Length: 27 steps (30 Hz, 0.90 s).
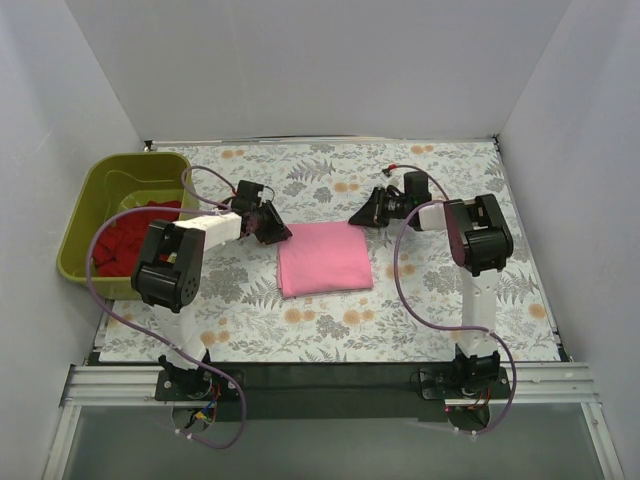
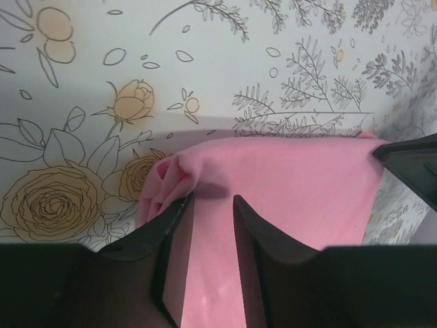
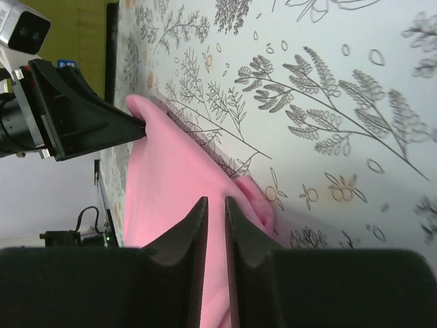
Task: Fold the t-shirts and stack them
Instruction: Fold the tshirt
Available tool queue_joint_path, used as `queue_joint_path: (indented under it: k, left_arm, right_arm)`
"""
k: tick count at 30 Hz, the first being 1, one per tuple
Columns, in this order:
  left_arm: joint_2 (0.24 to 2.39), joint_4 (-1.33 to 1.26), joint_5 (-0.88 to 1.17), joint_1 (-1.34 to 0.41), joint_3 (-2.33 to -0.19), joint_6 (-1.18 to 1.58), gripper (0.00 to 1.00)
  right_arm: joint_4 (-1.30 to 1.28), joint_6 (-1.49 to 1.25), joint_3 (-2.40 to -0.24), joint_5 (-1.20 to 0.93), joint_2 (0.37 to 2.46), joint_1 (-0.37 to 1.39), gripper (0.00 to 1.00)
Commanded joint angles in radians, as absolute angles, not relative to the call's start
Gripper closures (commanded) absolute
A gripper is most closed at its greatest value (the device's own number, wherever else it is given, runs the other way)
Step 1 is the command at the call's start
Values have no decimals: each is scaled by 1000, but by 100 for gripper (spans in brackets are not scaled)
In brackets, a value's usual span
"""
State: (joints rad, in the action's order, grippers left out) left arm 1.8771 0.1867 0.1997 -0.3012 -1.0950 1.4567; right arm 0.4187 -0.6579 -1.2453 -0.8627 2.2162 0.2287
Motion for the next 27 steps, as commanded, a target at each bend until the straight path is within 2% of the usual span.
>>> queue_joint_path:
  k: [1,7,11,14,15,17,18,20,23,25,27]
  left_arm:
    - [1844,225,186,-287,-1077,1405,69]
    - [1579,262,158,-296,-974,1367,54]
    - [1393,330,114,-304,-893,1321,35]
    - [1275,383,66,-368,-844,1283,28]
    - [1253,402,13,-452,-841,1266,22]
    - [1233,417,-83,-555,-845,1217,19]
    - [1235,420,-107,-654,-850,1198,17]
    - [1277,419,-184,-739,-867,1149,17]
    - [1391,416,-305,-889,-929,1080,18]
    - [1449,387,-380,-986,-969,1000,25]
    - [1540,339,-433,-1041,-994,919,28]
  right_arm:
    - [428,-624,-1201,-833,2093,193,80]
    - [322,-539,-1042,-735,1814,193,72]
    - [73,-404,-948,-556,1636,207,52]
    - [-110,-324,-888,-411,1502,232,37]
    - [-139,-319,-868,-384,1468,239,34]
    - [-213,-316,-802,-318,1372,238,18]
    - [-238,-318,-783,-293,1338,238,15]
    - [-290,-324,-730,-241,1247,239,11]
    - [-357,-331,-689,-196,1163,238,11]
    - [-382,-337,-673,-177,1120,238,11]
    - [-396,-353,-643,-167,1097,238,11]
